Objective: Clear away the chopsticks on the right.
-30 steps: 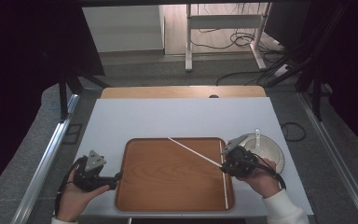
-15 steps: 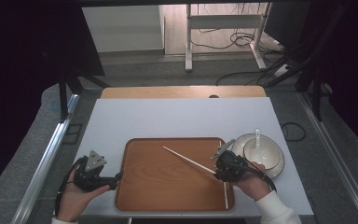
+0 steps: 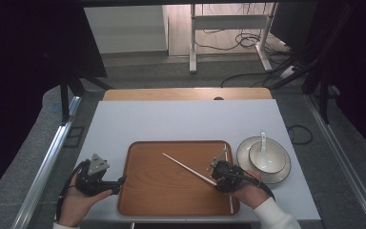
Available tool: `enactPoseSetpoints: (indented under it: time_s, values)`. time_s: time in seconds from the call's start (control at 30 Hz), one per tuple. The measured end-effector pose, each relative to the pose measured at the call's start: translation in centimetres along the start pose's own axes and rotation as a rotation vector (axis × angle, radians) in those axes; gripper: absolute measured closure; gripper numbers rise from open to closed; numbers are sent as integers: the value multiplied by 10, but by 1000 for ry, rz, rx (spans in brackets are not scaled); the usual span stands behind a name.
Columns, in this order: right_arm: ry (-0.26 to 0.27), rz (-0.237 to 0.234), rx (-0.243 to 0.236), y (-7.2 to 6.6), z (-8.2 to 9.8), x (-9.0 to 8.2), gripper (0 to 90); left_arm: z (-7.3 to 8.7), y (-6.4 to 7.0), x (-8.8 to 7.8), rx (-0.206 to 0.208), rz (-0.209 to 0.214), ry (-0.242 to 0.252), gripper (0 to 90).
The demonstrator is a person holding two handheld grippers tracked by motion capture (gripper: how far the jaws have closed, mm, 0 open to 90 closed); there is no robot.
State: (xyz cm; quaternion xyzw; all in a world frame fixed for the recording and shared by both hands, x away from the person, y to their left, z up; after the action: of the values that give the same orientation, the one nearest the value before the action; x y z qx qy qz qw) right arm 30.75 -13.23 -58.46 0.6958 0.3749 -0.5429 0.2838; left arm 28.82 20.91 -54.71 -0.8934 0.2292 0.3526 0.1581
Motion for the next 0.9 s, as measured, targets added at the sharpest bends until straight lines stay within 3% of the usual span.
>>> enactPoseSetpoints:
  time_s: [0.63, 0.77, 0.83, 0.9]
  values:
    - [-14, 11, -31, -2, 1, 2, 794, 2, -1, 1, 6, -1, -10, 129]
    - [-1, -4, -40, -4, 0, 0, 721, 1, -1, 0, -3, -2, -1, 129]
    - [42, -14, -48, -5, -4, -7, 649, 1, -1, 0, -4, -3, -1, 129]
    - [83, 6, -43, -2, -8, -17, 583, 1, -2, 0, -4, -4, 0, 129]
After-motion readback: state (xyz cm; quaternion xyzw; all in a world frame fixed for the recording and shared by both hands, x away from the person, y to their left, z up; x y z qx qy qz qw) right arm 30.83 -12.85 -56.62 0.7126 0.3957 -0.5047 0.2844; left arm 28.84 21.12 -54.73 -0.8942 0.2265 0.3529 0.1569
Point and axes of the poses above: each handheld gripper's, and its own axes: x roughly forward along the jaws, z roughly out of its underside, y roughly to its right, the point moved 10 cm from there along x, roughly forward along the jaws, and after that the axes turned 4 degrees about x, right-handed, at the moved point
